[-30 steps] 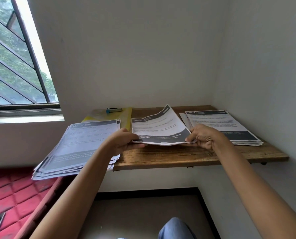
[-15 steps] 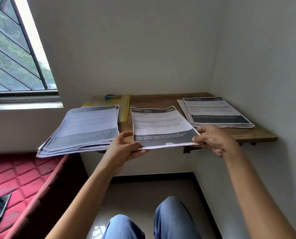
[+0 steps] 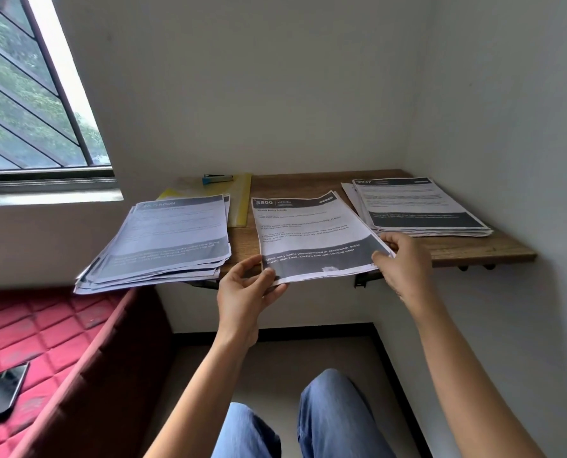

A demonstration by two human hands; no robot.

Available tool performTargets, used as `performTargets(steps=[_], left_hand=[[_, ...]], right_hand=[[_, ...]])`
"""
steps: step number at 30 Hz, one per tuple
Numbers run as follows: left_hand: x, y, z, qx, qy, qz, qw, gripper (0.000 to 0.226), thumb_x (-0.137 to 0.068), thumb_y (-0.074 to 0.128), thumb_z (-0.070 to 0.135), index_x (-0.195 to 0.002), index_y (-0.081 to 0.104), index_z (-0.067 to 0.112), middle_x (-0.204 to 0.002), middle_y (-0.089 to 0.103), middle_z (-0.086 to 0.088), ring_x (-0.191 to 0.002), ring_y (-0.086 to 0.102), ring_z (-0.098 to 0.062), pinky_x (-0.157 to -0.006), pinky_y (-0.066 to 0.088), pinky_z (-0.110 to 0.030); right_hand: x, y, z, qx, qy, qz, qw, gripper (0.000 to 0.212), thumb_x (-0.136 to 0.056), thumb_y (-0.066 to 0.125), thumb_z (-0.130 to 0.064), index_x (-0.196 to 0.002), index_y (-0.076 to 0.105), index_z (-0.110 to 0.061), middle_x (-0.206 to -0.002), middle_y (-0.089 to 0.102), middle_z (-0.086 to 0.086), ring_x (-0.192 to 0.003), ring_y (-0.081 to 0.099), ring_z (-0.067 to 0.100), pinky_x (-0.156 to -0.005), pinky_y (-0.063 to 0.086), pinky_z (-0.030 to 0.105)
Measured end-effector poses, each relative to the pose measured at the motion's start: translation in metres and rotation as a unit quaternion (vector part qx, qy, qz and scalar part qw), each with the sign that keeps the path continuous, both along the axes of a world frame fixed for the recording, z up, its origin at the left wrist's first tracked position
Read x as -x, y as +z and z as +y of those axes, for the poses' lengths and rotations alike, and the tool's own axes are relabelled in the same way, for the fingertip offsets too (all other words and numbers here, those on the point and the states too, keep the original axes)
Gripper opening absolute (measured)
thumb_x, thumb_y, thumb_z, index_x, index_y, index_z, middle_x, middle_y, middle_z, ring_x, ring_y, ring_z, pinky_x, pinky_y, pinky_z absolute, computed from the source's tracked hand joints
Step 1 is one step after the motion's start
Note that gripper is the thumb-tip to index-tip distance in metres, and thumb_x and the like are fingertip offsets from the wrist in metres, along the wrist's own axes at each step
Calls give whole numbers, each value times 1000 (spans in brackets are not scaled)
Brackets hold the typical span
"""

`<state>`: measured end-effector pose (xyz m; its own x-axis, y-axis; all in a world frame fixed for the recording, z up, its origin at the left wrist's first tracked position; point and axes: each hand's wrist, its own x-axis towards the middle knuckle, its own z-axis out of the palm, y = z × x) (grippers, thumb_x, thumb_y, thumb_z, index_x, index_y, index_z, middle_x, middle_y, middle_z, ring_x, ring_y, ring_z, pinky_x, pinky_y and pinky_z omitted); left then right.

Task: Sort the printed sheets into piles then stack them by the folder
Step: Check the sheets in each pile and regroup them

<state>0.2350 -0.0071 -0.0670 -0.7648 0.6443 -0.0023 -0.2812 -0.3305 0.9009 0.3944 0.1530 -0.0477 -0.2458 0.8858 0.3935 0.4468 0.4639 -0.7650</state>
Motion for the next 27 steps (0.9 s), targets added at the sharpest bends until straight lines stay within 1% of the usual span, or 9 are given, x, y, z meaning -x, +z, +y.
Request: performTargets(steps=[2, 5, 7, 9, 10, 12, 16, 19, 27], left_hand=[[0, -1, 2, 1, 5, 5, 1000, 27, -86, 64, -6, -111, 59, 2, -74, 72, -9, -67, 69, -17, -60, 58, -24], [2, -2, 4, 5, 6, 16, 1000, 28, -86, 65, -6, -112, 60, 2, -74, 72, -9, -69, 69, -17, -63, 59, -26], [1, -2, 6, 6, 7, 17, 1000, 29, -86, 65, -5, -113, 60, 2, -76, 73, -10, -70, 70, -18, -63, 59, -26], [0, -3, 8, 3, 8, 12, 1000, 28, -87, 64, -4, -113, 60, 3, -75, 72, -10, -67, 70, -18, -62, 59, -26], [-1, -3, 8, 0, 7, 9, 1000, 27, -87, 64, -3, -113, 60, 3, -75, 72, -11, -66, 70, -18, -60, 58, -25], [-2, -3, 8, -6, -4, 2, 1000, 25, -88, 65, 1, -112, 59, 5, -79, 73, -12, -67, 70, -17, -59, 57, -22], [1, -1, 3, -15, -35, -11, 999, 26, -89, 61, -3, -114, 57, 5, -78, 73, -9, -63, 69, -14, -60, 58, -22], [7, 1, -4, -21, -68, -15, 997, 34, -87, 57, -11, -119, 55, 2, -78, 72, -12, -67, 70, -17, -64, 58, -24], [13, 5, -15, -19, -112, -5, 993, 47, -82, 57, -19, -125, 52, -2, -61, 64, -7, -63, 67, -15, -75, 60, -29]], right_hand=[[2, -6, 0, -52, -37, -42, 997, 33, -83, 61, -3, -116, 63, -3, -107, 67, 14, -94, 57, 28, -76, 41, 28], [10, -12, -7, -236, -61, -52, 969, 36, -86, 62, -17, -120, 62, -4, -117, 63, 14, -112, 51, 32, -98, 35, 36], [21, -7, -23, -288, 103, -36, 951, 45, -87, 60, -35, -122, 62, -7, -124, 61, 9, -120, 48, 24, -106, 30, 28], [36, -7, -40, -295, 277, -111, 908, 60, -84, 59, -47, -132, 54, -11, -137, 52, 4, -132, 39, 16, -113, 24, 27], [42, -10, -45, -312, 315, -165, 881, 65, -82, 61, -48, -136, 50, -13, -142, 48, 3, -135, 36, 16, -115, 23, 30], [53, -21, -49, -334, 335, -215, 855, 63, -82, 64, -38, -139, 47, -15, -143, 48, 3, -135, 40, 17, -114, 30, 36], [59, -33, -48, -339, 318, -185, 866, 52, -84, 59, -12, -135, 52, -15, -135, 56, 1, -128, 50, 16, -107, 40, 35], [63, -36, -47, -346, 302, -172, 872, 55, -78, 62, 3, -131, 56, -12, -133, 59, 2, -125, 53, 16, -105, 42, 37], [66, -37, -45, -329, 297, -162, 881, 59, -75, 54, 9, -130, 58, -13, -131, 59, 1, -125, 53, 14, -108, 37, 35]])
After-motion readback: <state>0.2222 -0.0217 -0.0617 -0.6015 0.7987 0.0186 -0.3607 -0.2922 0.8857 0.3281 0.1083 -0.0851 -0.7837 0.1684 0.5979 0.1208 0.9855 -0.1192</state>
